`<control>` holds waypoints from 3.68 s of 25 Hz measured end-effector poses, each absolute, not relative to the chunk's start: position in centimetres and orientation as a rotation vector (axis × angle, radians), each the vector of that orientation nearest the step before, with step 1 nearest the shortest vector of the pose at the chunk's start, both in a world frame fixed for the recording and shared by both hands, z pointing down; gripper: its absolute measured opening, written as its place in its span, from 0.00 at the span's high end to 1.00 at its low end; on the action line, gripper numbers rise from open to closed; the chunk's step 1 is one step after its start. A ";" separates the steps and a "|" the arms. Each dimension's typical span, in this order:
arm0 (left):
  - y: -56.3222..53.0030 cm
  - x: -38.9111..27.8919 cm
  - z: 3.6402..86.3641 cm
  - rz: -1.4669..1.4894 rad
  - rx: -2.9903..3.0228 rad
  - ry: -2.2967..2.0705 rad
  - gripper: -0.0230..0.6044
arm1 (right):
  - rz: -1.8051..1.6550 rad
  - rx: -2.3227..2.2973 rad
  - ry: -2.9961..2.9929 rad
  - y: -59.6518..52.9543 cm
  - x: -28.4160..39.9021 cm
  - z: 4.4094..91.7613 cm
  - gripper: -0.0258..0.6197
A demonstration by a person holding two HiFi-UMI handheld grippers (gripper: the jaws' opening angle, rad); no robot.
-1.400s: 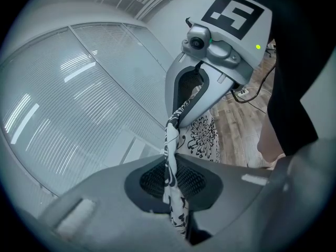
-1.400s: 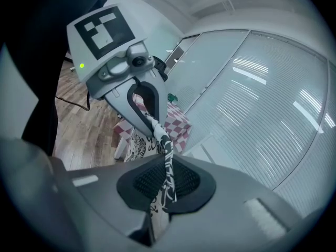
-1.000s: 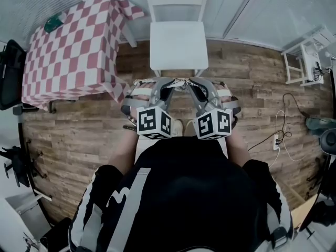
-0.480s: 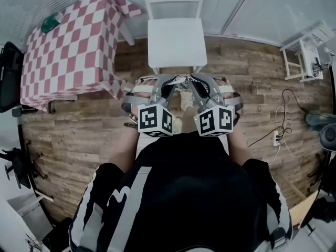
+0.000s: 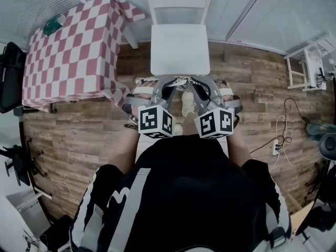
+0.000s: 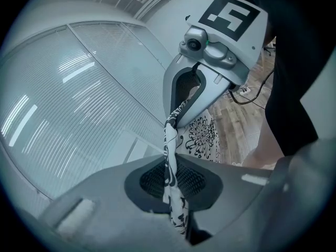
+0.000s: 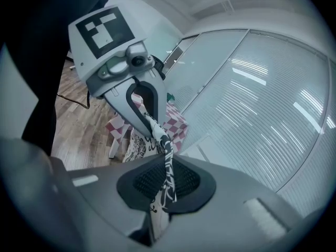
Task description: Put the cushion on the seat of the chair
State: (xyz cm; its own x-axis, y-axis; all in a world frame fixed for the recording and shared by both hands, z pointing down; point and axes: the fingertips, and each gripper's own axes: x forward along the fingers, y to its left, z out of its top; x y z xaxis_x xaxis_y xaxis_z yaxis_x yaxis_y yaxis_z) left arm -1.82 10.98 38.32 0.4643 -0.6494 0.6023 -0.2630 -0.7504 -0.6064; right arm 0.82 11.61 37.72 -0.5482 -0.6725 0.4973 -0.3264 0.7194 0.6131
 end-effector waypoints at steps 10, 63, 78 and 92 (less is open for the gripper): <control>5.6 -1.6 39.9 -1.238 -2.327 0.786 0.94 | -0.579 0.697 -2.177 6.2 1.2 39.3 0.93; -14.3 -0.5 42.5 -1.346 -2.365 0.867 0.94 | -0.515 0.530 -2.251 -13.5 2.4 41.8 0.93; -21.1 -1.1 42.3 -1.309 -2.359 0.807 0.94 | -0.567 0.571 -2.180 -20.3 1.7 41.5 0.93; -28.1 -2.1 42.4 -1.314 -2.322 0.799 0.94 | -0.659 0.539 -2.114 -27.2 0.7 41.5 0.93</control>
